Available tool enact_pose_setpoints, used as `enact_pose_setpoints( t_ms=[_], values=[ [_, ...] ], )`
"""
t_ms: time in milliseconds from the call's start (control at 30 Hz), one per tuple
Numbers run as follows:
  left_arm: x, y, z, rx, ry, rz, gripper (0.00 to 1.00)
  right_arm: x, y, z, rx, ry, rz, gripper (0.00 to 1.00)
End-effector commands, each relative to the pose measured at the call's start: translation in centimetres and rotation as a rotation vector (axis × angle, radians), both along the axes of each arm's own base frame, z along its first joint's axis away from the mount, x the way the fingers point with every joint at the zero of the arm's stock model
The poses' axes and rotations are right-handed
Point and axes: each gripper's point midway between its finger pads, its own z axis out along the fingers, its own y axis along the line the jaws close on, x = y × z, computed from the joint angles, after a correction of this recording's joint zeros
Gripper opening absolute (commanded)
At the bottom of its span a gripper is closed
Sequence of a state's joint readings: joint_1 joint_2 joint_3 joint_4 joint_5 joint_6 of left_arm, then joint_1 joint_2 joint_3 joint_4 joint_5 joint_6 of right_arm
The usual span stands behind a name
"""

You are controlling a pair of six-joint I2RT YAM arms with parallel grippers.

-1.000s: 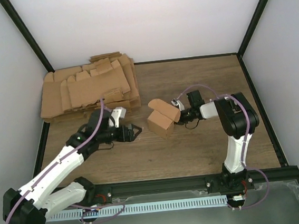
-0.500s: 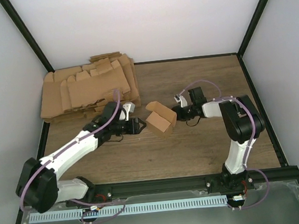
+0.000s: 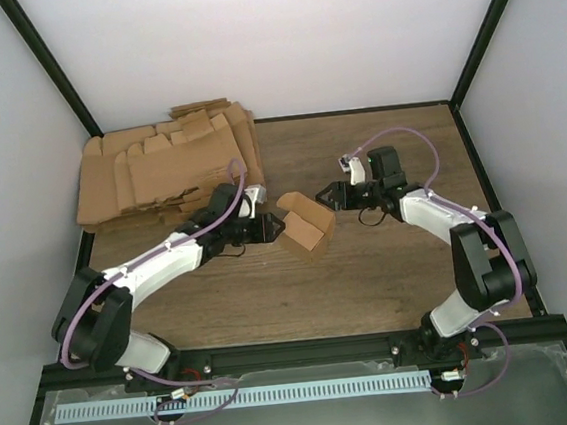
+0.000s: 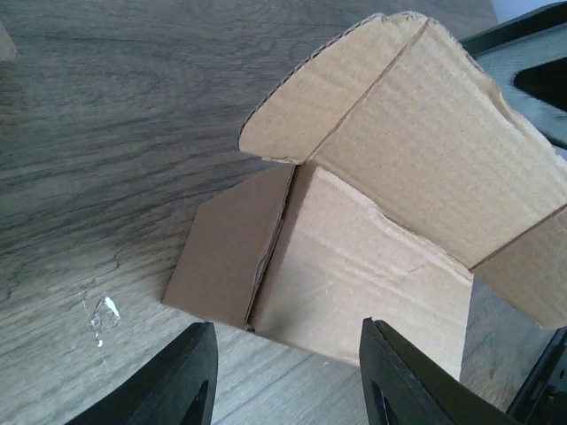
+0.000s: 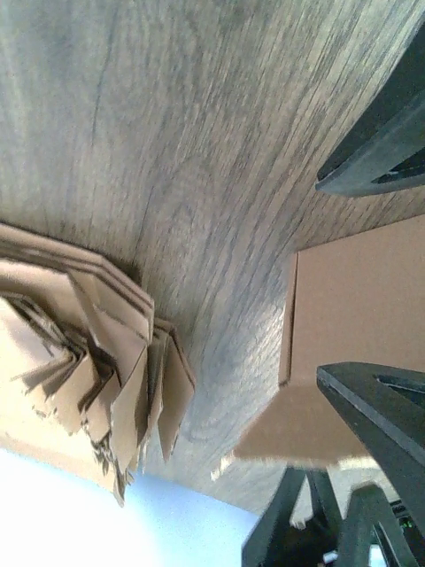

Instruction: Fold the paper box

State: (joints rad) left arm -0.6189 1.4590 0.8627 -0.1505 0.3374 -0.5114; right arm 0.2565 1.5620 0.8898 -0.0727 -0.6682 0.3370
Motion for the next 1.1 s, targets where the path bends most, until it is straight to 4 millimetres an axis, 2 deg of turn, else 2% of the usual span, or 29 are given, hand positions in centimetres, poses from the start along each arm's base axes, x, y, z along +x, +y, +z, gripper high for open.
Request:
enact_pose_setpoints(
  t_ms=[0,100,200,367,533,667,767,867,1067],
  values=[
    [1.2,-0.9,0.6,-0.023,-0.038,-0.011,0.46,0.1,0.3,4.1,0.042,-0.063,0.014,0.58],
    [1.6,-1.1,0.0,-0.015,-0.033,-0.009,0.44,-0.7,0.9,4.9,0.049,-0.061,0.041,0.68],
    [1.8,-1.3,-0.8,-0.003,-0.018,-0.010,0.43,-2.2,2.1,4.8,0.012,-0.072,0.081,0.75],
    [1.8,-1.7,-2.0,0.005,0.013,-0.021,0.41,-4.4,2.9,2.9,-0.076,-0.071,0.108,0.85],
    [1.6,-2.0,-3.1,0.016,0.045,-0.027,0.40,-5.4,2.2,0.5,-0.232,-0.081,0.068,0.94],
    [1.5,-1.9,-4.6,0.052,0.077,-0.016,0.40,-6.3,1.8,-0.4,-0.304,-0.094,0.026,0.99],
    [1.5,-1.8,-5.5,0.086,0.097,-0.007,0.39,-6.7,1.2,-1.0,-0.333,-0.092,-0.027,0.99],
    [1.5,-1.7,-6.1,0.111,0.111,0.002,0.39,-7.1,0.6,-2.3,-0.351,-0.076,-0.063,0.95],
    [1.4,-1.8,-6.3,0.121,0.124,0.005,0.39,-7.8,0.3,-4.0,-0.337,-0.066,-0.088,0.89]
  ],
)
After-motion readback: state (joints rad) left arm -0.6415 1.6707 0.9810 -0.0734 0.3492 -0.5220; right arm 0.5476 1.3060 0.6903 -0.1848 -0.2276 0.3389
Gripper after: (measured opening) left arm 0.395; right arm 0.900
